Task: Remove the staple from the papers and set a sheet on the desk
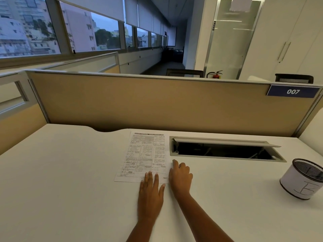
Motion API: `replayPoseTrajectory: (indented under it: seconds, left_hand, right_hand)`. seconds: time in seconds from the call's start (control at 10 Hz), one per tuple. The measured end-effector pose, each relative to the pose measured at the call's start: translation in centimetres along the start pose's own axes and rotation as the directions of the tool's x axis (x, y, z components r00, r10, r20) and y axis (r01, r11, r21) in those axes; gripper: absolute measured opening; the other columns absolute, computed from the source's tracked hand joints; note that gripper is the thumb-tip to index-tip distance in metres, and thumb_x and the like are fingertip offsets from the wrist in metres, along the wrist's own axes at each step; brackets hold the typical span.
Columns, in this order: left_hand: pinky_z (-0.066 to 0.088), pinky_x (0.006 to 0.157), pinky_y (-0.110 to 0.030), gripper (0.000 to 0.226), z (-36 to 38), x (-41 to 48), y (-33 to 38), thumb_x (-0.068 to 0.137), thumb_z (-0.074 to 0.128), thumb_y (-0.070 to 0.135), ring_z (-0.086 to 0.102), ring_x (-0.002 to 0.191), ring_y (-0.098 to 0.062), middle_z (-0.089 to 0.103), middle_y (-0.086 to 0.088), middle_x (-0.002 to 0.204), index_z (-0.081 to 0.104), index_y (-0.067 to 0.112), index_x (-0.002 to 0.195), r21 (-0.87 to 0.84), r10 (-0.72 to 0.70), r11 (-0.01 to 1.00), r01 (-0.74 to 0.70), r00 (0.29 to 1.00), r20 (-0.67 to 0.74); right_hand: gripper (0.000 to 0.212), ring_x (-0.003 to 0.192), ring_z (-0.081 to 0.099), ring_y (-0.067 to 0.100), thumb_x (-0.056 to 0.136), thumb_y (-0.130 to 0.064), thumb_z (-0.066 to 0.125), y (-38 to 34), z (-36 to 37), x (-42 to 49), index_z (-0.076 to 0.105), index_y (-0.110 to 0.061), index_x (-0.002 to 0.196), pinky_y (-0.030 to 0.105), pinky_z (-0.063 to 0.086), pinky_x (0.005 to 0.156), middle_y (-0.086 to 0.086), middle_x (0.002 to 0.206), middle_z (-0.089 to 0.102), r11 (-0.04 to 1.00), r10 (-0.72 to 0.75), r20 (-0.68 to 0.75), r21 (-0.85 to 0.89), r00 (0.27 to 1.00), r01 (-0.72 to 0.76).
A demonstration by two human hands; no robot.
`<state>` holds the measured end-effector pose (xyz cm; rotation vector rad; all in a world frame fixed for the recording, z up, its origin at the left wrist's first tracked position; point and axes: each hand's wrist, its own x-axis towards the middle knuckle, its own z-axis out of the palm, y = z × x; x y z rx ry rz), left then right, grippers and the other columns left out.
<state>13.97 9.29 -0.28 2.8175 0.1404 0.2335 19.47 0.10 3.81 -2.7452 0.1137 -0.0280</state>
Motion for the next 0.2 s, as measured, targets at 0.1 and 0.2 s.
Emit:
replayPoseTrajectory:
  seconds: [0.1, 0.2]
  left_hand:
    - [0.055, 0.077, -0.037, 0.074, -0.1, 0.1, -0.3, 0.093, 0.000, 0.043, 0.067, 0.099, -0.024, 0.070, -0.012, 0.108, 0.067, 0.012, 0.105, 0.019, 0.010, 1.000, -0.009, 0.999, -0.040]
    - [0.056, 0.077, -0.040, 0.073, 0.3, 0.1, -0.3, 0.093, 0.000, 0.042, 0.066, 0.100, -0.028, 0.069, -0.016, 0.110, 0.064, 0.009, 0.109, 0.015, 0.020, 1.000, -0.019, 0.997, -0.076]
  right_hand:
    - [0.050, 0.128, 0.040, 0.025, 0.093, -0.044, 0.030, 1.0, -1.1, -0.9, 0.025, -0.024, 0.139, 0.040, 0.035, 0.105, 0.006, 0.143, 0.039, 1.000, -0.003, -0.010, -0.006, 1.000, 0.003]
    - [0.051, 0.130, 0.038, 0.025, 0.095, -0.043, 0.026, 3.5, -2.3, -1.9, 0.024, -0.022, 0.141, 0.039, 0.036, 0.103, 0.007, 0.145, 0.037, 0.998, 0.006, -0.065, -0.058, 0.998, -0.010]
